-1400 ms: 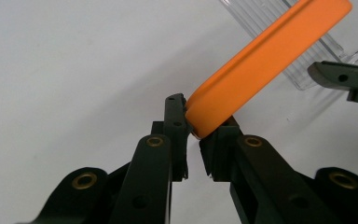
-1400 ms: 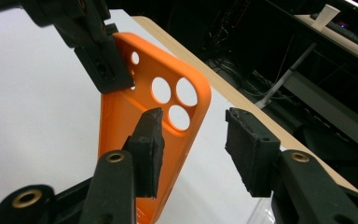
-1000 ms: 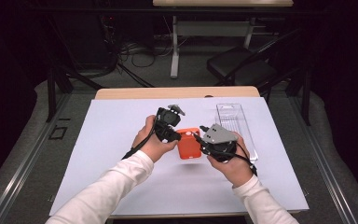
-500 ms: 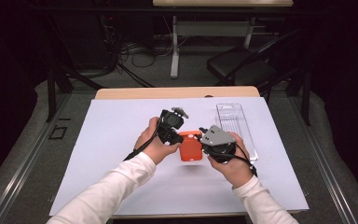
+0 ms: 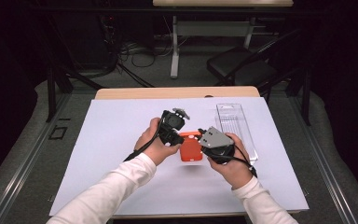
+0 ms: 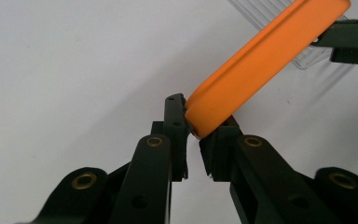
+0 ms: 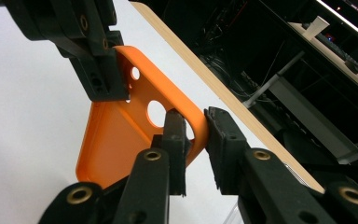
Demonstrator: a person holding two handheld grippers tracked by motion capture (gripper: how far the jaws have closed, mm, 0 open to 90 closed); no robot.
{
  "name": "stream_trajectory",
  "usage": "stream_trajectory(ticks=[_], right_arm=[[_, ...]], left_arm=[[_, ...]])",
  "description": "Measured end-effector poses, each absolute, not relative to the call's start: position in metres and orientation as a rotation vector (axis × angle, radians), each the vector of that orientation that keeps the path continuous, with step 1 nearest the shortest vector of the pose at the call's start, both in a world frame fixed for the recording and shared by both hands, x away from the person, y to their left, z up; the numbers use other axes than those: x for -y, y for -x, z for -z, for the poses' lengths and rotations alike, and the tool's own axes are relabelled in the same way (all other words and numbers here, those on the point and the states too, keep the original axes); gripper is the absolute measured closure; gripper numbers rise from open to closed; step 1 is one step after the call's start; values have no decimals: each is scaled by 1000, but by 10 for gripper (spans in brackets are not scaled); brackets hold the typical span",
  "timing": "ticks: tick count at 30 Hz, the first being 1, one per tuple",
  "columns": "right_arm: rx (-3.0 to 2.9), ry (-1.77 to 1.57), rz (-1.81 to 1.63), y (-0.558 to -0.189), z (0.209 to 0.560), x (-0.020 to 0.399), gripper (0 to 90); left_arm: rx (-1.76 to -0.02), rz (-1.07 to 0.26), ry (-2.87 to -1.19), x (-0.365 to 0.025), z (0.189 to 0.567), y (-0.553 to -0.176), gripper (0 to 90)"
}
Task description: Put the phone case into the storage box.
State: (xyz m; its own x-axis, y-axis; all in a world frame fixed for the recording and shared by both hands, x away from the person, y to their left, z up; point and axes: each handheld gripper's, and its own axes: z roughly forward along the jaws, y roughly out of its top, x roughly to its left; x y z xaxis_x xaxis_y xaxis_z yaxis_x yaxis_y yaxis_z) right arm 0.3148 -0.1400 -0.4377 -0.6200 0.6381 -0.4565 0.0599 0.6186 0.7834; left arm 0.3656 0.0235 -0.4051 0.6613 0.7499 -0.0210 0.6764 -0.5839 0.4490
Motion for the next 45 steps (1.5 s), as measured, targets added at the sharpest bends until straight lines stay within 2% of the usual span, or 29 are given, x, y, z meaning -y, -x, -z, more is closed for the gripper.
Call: stream_trajectory(ticks=[26,40,45], right_arm=[[-2068,-516,-932,-313,436,141,803],[-2044,-534,-972,-316,436,150,806],[-2037,-539,-983,-317,436,153,806]], left_arm=[[-1096,-236,-2444,-22,404,-365,800],[-1069,-227,-2413,-24,404,-366,719],[-1030,-244,-2390,-28,403,-366,665]])
